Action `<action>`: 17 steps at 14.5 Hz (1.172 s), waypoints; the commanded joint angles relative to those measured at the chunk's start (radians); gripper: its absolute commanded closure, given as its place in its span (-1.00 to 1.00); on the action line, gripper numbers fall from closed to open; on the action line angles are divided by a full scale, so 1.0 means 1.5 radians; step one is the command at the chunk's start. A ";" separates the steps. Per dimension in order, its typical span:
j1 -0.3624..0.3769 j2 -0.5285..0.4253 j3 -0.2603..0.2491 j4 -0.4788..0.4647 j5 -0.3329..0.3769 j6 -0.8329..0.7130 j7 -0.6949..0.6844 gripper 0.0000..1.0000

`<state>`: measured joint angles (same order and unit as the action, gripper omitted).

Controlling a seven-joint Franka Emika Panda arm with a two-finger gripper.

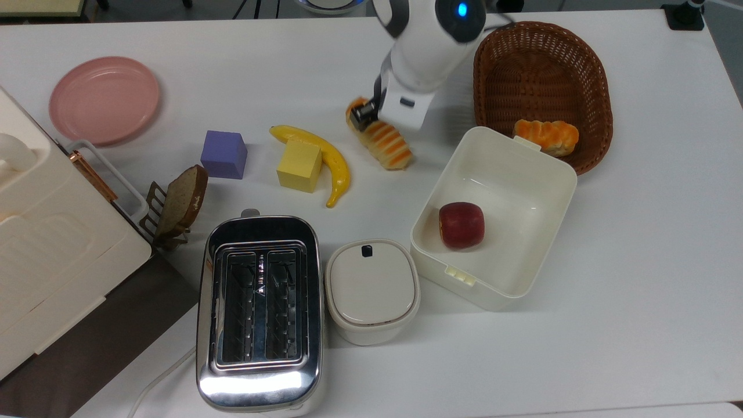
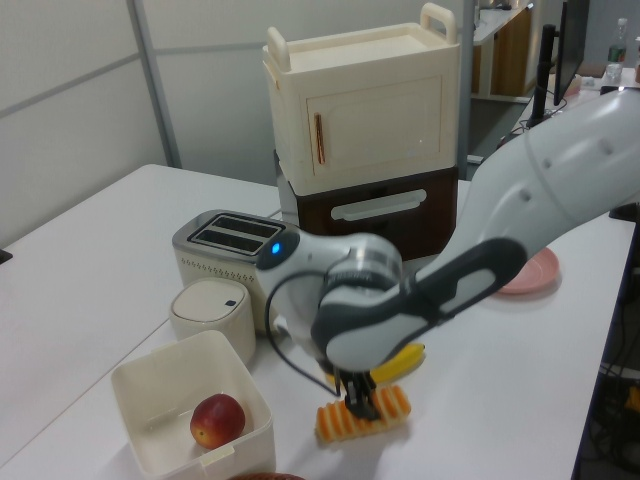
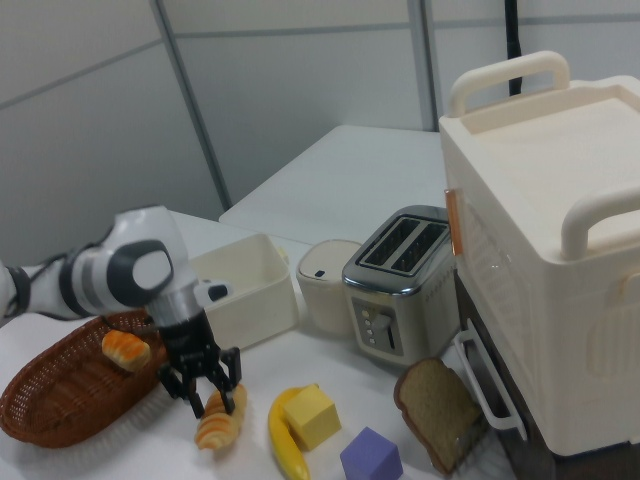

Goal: Put the bread in the basket
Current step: 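Close the gripper on the striped bread roll and lift it, then carry the held bread roll over to the wicker basket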

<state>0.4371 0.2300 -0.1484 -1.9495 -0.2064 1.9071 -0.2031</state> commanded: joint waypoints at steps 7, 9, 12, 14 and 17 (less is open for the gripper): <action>0.016 -0.065 -0.007 0.063 0.063 -0.127 0.012 -0.76; 0.006 -0.054 -0.009 0.059 0.068 -0.123 0.034 -1.00; -0.016 -0.034 -0.009 0.034 0.069 -0.069 0.098 -1.00; -0.015 0.002 -0.009 0.022 0.069 -0.013 0.129 -1.00; -0.007 0.044 -0.007 0.025 0.073 0.003 0.155 -1.00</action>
<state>0.4077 0.2619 -0.1576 -1.9066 -0.1196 1.8750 -0.0249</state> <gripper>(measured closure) 0.000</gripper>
